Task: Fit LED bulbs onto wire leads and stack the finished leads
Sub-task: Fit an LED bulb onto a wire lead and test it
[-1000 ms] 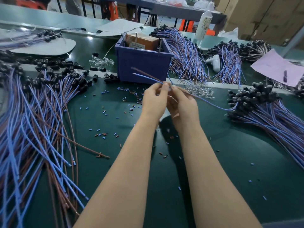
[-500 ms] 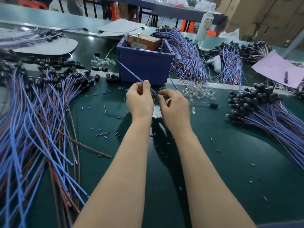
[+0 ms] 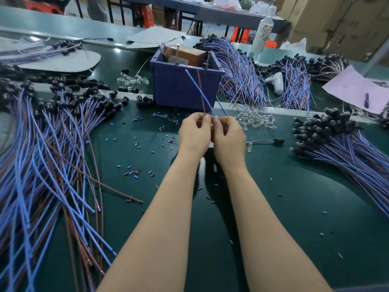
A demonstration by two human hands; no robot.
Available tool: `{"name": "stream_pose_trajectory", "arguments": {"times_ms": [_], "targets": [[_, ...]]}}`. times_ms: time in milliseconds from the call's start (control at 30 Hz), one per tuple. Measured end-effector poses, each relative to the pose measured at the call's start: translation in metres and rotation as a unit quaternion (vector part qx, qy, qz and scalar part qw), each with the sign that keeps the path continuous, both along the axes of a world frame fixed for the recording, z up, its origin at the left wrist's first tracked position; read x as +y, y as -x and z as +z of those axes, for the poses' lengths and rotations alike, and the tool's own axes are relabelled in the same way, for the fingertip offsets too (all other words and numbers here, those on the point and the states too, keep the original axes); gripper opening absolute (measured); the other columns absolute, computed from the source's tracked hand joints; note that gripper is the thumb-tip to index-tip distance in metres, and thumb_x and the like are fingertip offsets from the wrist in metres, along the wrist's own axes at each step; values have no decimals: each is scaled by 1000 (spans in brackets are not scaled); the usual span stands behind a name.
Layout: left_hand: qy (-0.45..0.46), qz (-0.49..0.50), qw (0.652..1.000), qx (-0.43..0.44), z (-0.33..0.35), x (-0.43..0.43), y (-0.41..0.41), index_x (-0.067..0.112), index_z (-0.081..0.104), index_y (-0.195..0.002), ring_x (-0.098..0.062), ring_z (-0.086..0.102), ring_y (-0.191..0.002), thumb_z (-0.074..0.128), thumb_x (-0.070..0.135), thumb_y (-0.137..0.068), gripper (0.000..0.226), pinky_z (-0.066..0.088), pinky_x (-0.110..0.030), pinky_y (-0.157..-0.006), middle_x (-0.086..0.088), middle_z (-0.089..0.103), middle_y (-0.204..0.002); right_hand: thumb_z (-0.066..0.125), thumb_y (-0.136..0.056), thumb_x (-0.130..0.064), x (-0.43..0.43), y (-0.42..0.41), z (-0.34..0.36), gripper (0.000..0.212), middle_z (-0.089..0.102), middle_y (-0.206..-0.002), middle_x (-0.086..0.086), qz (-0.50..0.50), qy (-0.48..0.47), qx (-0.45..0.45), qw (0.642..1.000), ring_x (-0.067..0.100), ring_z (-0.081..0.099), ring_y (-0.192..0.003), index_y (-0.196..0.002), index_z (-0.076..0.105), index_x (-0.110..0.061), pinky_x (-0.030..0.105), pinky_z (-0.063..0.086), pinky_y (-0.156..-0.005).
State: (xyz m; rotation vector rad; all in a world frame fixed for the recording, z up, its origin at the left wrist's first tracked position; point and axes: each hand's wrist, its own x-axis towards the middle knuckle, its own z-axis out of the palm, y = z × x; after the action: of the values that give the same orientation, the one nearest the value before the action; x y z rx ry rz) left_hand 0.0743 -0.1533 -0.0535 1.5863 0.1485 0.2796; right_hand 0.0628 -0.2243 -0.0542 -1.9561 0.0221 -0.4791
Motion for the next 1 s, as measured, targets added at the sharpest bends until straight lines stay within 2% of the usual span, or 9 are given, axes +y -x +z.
{"name": "stream_pose_trajectory", "arguments": {"times_ms": [100,200,333,500,633,700,833,933,1000], "targets": [[9,55,998,-9,0,4,0,10,60,-87,-27,66,-88,47,11,-97,16,51,-42,-90,-3,67,-78,47,-97,-12,3,-2,-1,10,61,-71,-8,-19,-83,-2,996,15,63,-74,-88,51,-12,38,52,-82],[11,89,995,-34,3,5,3,12,60,-87,-22,65,-82,46,12,-97,16,52,-39,-88,8,62,-69,41,-99,-11,8,-1,0,12,66,-75,6,-21,-139,-21,990,28,68,-77,-88,45,-13,50,53,-84],[6,116,992,-46,4,6,5,14,60,-88,-18,64,-78,46,13,-97,17,52,-36,-86,7,62,-69,38,-100,-9,10,-2,-2,8,66,-74,6,-4,-160,-23,987,27,69,-75,-95,42,-14,50,53,-84],[4,101,995,-27,2,10,1,16,58,-83,-26,66,-86,46,13,-98,19,51,-40,-89,2,63,-70,39,-99,-9,12,-3,-2,8,66,-76,8,9,-123,-18,992,30,67,-81,-102,45,-14,50,52,-84],[-7,85,996,-12,0,14,-2,25,54,-66,-20,63,-76,46,13,-97,34,51,-36,-86,7,63,-64,41,-98,-9,13,-2,-1,11,64,-73,-2,7,-73,-24,997,27,65,-84,-102,47,-17,46,50,-87],[-4,75,997,-7,0,15,-2,29,54,-65,-17,61,-72,46,14,-97,37,51,-34,-82,6,63,-65,42,-98,-9,12,-1,-1,12,63,-72,-4,6,-62,-25,998,26,64,-83,-101,48,-19,44,49,-87],[2,65,998,-7,1,17,-3,24,58,-72,-16,61,-71,45,14,-98,30,51,-33,-78,4,64,-67,42,-98,-9,12,1,0,12,65,-76,1,15,-63,-30,997,25,65,-82,-102,51,-16,43,50,-86],[5,63,998,-15,1,17,-4,15,63,-92,-16,63,-76,45,15,-98,19,52,-36,-84,5,63,-68,42,-98,-9,13,1,0,13,64,-74,-1,14,-59,-41,997,20,65,-78,-100,50,-19,37,52,-82],[6,63,998,-25,1,16,-4,15,63,-97,-18,64,-79,45,15,-98,18,52,-39,-89,5,63,-69,42,-98,-8,13,0,-1,13,64,-73,-1,13,-61,-44,997,20,65,-77,-98,49,-19,36,52,-81]]}}
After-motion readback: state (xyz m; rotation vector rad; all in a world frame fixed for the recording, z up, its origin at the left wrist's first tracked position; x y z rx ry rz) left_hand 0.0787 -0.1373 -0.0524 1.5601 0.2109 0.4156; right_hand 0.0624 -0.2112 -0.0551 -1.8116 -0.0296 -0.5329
